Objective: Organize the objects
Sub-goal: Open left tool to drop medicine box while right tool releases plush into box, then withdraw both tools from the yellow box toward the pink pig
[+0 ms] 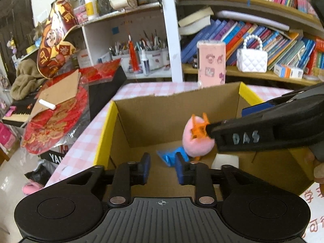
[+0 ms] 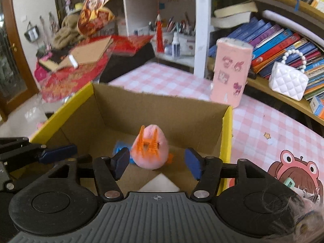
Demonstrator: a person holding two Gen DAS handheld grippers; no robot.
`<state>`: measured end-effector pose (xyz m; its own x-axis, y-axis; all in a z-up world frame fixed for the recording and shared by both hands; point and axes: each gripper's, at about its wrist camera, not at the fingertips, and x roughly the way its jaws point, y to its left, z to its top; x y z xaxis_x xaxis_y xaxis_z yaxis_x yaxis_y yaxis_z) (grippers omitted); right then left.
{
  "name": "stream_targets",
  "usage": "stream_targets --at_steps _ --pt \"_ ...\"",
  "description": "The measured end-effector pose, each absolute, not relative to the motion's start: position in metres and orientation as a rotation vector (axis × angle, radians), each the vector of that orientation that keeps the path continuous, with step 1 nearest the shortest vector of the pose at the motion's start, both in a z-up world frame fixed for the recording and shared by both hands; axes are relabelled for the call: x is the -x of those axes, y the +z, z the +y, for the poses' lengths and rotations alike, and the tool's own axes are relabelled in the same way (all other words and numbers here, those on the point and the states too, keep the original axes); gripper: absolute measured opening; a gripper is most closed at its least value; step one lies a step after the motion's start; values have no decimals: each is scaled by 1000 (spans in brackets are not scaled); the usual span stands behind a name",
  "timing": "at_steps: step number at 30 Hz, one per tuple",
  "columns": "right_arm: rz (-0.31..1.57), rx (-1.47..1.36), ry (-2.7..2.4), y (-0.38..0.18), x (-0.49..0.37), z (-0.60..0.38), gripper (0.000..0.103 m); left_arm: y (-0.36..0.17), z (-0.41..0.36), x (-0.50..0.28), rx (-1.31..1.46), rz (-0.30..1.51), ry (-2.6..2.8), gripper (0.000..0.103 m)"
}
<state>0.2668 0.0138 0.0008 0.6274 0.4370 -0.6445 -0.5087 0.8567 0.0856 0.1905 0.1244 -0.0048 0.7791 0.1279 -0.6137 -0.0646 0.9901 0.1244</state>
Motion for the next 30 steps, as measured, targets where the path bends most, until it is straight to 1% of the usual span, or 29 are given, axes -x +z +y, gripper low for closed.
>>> stream_targets --at_steps 2,3,4,5,7,10,16,25,30 --pt "675 56 525 10 -263 7 59 2 126 -186 -83 646 110 33" --pt "656 25 516 15 -260 3 59 6 126 -184 -75 633 114 36" --pt "640 -2 506 20 -258 -1 59 10 127 -181 -66 621 121 43" --pt "627 -25 497 24 -255 -4 59 13 129 -178 -59 605 129 46" --pt "604 -60 480 32 -249 -10 59 20 130 -172 -50 571 147 58" --pt "575 -78 456 40 -238 -15 59 29 135 -161 -42 532 175 70" --pt "530 -54 381 44 -209 -25 60 35 146 -138 -7 509 218 76" --pt "577 -18 314 27 -153 -36 61 27 151 -95 -3 548 233 78" --pt "608 1 308 18 -120 -36 63 25 151 -69 -13 560 230 78"
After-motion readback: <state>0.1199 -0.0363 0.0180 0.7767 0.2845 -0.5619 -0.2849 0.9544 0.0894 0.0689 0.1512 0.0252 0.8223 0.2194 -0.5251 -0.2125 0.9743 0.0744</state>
